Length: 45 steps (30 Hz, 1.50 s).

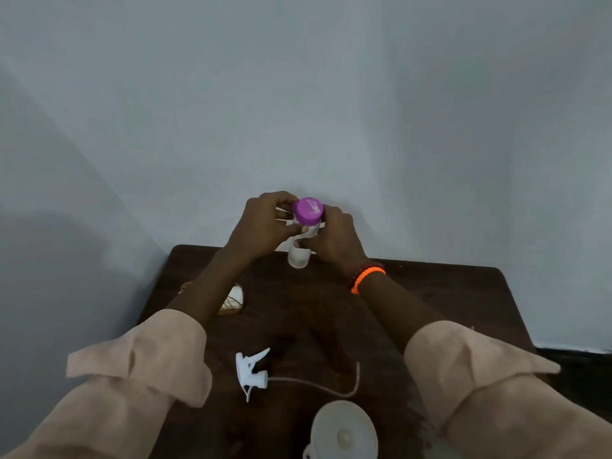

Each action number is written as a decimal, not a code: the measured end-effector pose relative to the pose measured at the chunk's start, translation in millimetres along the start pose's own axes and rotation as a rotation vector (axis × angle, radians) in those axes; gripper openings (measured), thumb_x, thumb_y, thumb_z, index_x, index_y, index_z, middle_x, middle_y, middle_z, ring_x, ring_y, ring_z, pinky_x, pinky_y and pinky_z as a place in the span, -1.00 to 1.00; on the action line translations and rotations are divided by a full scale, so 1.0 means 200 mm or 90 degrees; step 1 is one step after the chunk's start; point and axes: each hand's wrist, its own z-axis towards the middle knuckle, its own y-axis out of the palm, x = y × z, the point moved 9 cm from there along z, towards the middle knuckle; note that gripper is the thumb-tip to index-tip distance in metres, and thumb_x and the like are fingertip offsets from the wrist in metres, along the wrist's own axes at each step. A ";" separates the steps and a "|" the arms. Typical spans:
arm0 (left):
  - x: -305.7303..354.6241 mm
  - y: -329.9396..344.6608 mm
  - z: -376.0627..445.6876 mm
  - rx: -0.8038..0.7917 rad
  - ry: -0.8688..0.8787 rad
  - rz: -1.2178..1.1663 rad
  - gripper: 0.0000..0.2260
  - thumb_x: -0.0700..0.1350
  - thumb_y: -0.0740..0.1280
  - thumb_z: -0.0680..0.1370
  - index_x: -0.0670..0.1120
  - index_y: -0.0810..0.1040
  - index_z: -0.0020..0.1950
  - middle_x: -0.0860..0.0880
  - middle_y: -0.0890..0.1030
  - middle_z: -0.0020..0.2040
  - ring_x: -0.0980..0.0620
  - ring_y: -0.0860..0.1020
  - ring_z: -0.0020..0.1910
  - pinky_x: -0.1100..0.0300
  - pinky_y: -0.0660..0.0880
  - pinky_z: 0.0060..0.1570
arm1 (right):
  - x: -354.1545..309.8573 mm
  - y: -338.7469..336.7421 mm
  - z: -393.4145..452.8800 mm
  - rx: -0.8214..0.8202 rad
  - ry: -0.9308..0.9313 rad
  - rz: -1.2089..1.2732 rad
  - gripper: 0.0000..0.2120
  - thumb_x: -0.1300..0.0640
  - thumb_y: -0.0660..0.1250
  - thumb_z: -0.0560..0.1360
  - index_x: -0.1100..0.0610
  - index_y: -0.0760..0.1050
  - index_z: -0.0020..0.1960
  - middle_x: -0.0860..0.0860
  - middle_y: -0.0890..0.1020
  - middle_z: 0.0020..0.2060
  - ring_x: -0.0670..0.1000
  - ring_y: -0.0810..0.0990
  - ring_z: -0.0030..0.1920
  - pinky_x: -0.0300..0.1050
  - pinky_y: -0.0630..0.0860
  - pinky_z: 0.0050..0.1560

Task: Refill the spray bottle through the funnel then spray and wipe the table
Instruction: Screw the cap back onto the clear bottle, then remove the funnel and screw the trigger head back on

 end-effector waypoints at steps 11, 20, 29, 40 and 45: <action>-0.43 0.15 0.11 -0.043 -0.047 -0.006 -0.52 -0.17 0.62 0.36 -0.17 0.62 0.25 -0.13 0.69 0.17 0.01 0.66 0.08 0.39 0.52 0.04 | 0.20 0.31 0.16 -0.034 0.028 -0.020 -0.45 0.23 0.65 0.30 0.25 0.59 0.25 0.18 0.70 0.12 0.17 0.65 0.12 -0.15 0.49 0.10; -0.47 0.14 0.10 -0.034 -0.098 -0.036 -0.33 -0.11 0.65 0.33 -0.18 0.50 0.38 -0.15 0.64 0.27 -0.07 0.66 0.16 0.18 0.61 0.11 | 0.23 0.35 0.19 -0.081 0.092 -0.093 -0.35 -0.01 0.69 0.26 0.21 0.57 0.24 0.15 0.68 0.11 0.17 0.62 0.17 0.07 0.59 0.19; -0.32 0.09 -0.39 -0.009 -0.277 -0.074 -0.65 0.01 0.51 0.48 -0.07 0.65 0.22 -0.01 0.73 0.02 0.10 0.68 0.00 0.22 0.55 -0.01 | 0.24 -0.10 -0.29 -0.084 0.204 -0.116 -0.44 -0.15 0.57 0.38 0.19 0.57 0.20 0.11 0.61 0.13 0.06 0.61 0.13 -0.14 0.50 0.05; -0.02 0.41 -1.38 -0.171 -0.416 -0.325 -0.93 -0.06 0.44 0.56 0.00 0.72 -0.02 0.04 0.75 -0.13 0.03 0.73 -0.11 0.06 0.69 -0.06 | 0.15 -0.28 -1.42 -0.247 0.311 0.084 -0.70 -0.01 0.31 0.63 0.16 0.70 -0.07 0.13 0.74 -0.19 0.06 0.71 -0.20 -0.01 0.62 -0.16; 0.02 0.42 -1.43 -0.192 -0.415 -0.320 -0.83 -0.04 0.43 0.57 -0.11 0.74 -0.07 -0.09 0.75 -0.16 -0.09 0.74 -0.12 -0.05 0.69 -0.04 | 0.18 -0.23 -1.52 -0.268 0.328 0.126 -0.65 0.09 0.24 0.68 0.37 0.63 0.06 0.41 0.68 -0.08 0.05 0.66 -0.32 -0.07 0.63 -0.25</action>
